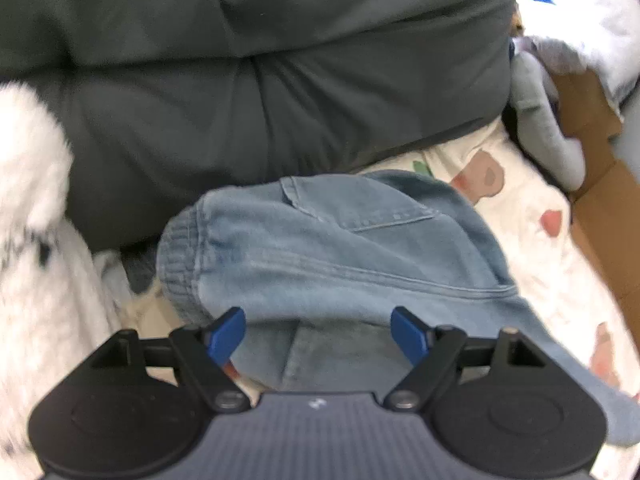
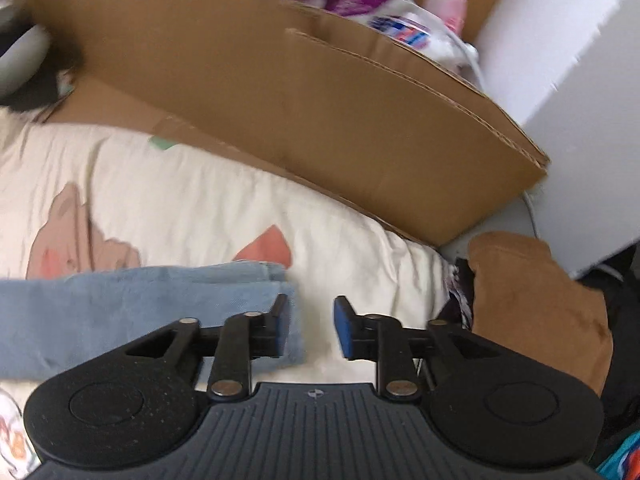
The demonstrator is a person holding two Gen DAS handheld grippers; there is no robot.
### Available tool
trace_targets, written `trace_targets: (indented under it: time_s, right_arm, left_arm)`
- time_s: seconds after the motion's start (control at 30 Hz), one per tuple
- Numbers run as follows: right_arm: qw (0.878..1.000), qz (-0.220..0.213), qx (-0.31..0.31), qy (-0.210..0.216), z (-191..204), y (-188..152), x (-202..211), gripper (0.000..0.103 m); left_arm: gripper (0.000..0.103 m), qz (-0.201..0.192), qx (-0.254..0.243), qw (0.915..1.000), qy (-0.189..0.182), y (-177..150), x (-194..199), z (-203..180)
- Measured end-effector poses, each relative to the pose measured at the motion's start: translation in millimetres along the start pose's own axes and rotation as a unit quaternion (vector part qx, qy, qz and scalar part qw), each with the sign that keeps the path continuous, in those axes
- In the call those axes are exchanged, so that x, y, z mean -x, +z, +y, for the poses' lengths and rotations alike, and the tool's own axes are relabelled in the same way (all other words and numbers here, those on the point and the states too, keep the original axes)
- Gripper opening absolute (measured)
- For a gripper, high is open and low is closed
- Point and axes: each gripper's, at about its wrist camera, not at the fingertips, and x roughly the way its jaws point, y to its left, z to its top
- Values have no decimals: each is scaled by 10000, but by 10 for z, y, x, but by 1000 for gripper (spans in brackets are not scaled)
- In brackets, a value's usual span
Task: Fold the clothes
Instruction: 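Lay the denim leg flat on the duvet and open the right gripper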
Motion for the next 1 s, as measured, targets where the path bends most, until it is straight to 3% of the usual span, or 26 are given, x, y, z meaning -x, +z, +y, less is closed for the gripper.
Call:
trace_targets:
  time_s: [0.17,0.4,0.5,0.73,0.93,1.0]
  right_arm:
    - [9995,-104,196,213,144,-5,82,45]
    - [9963,-30,226,824,350,-29,103,46]
    - [9946,-5,341,977,459,-41,100,46]
    - [9897,24,559,1321,641,-88,136,54]
    - [9868,125,666,1474,707,-138,112,55]
    - [9859,148,721,1500,731,-138,100,55]
  left_arm:
    - [87,-36,109,9998,135,214,-105,104]
    - [87,95,361,9984,421,446,-361,321]
    - [88,223,192,9980,560,531,-526,367]
    - [103,396,291,9973,554,655,-833,485]
    - [103,595,589,9954,475,661,-1001,548]
    - [93,559,626,9956,413,640,-992,556]
